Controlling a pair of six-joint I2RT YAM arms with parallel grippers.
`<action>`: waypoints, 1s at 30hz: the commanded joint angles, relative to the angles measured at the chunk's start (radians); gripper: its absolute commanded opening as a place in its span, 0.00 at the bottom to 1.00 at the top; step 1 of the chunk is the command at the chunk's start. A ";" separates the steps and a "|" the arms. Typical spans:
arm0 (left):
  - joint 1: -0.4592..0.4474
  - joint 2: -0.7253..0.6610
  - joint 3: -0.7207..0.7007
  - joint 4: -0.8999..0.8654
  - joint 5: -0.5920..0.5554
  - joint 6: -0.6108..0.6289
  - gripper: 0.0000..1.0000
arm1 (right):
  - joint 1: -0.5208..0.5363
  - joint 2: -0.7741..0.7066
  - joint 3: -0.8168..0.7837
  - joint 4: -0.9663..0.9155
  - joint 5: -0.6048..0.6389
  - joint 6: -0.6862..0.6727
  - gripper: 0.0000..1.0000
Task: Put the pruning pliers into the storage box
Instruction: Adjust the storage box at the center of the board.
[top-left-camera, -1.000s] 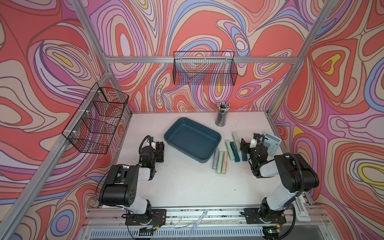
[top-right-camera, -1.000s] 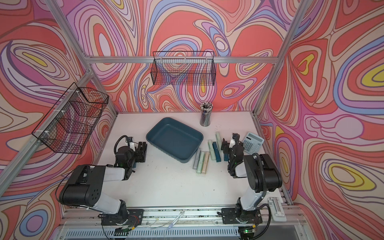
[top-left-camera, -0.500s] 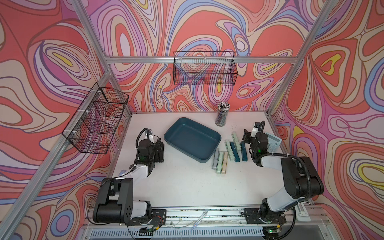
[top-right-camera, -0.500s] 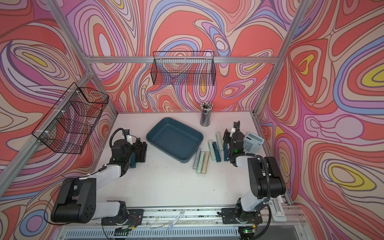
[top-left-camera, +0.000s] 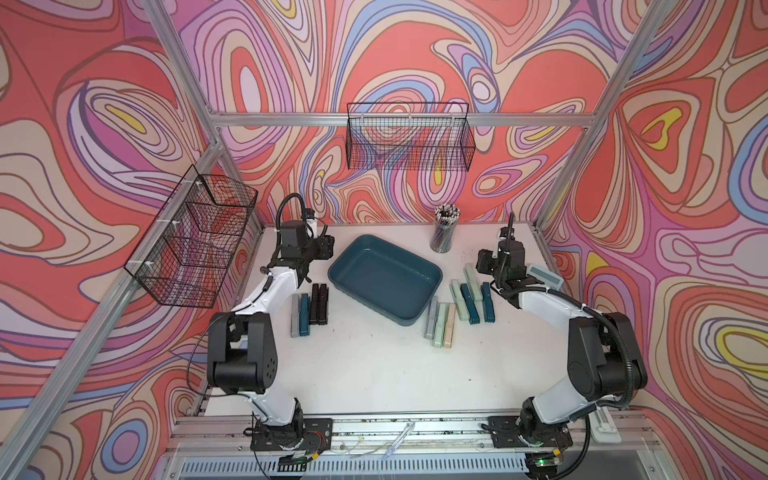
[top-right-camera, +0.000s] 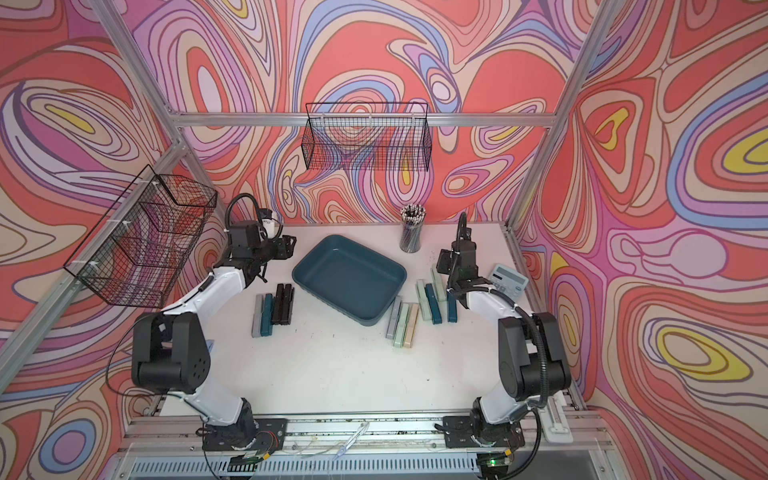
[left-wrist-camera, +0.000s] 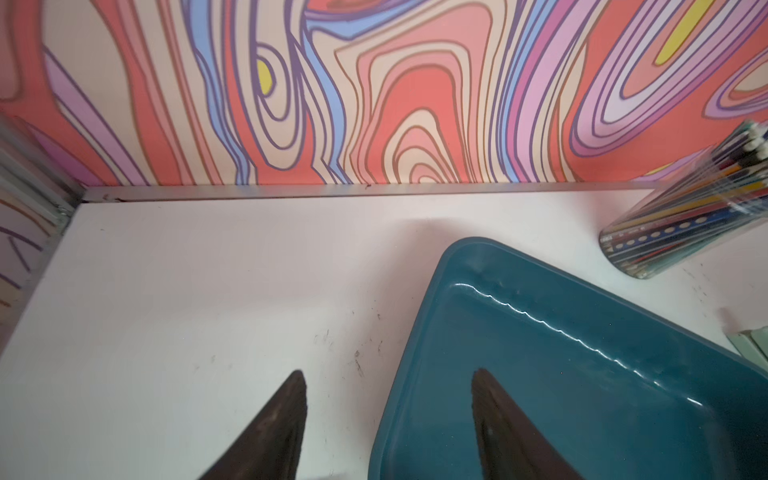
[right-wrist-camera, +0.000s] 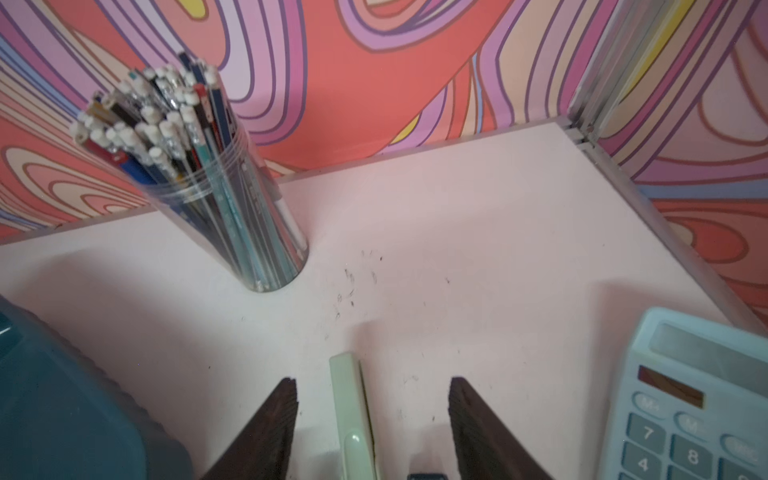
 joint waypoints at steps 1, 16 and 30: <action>-0.009 0.102 0.102 -0.197 0.085 0.038 0.60 | 0.019 0.023 0.013 -0.102 -0.020 0.033 0.60; -0.070 0.423 0.484 -0.477 0.012 0.203 0.44 | 0.044 0.026 0.010 -0.170 -0.021 0.051 0.59; -0.077 0.528 0.578 -0.532 -0.044 0.199 0.16 | 0.047 0.087 0.009 -0.152 -0.012 0.045 0.58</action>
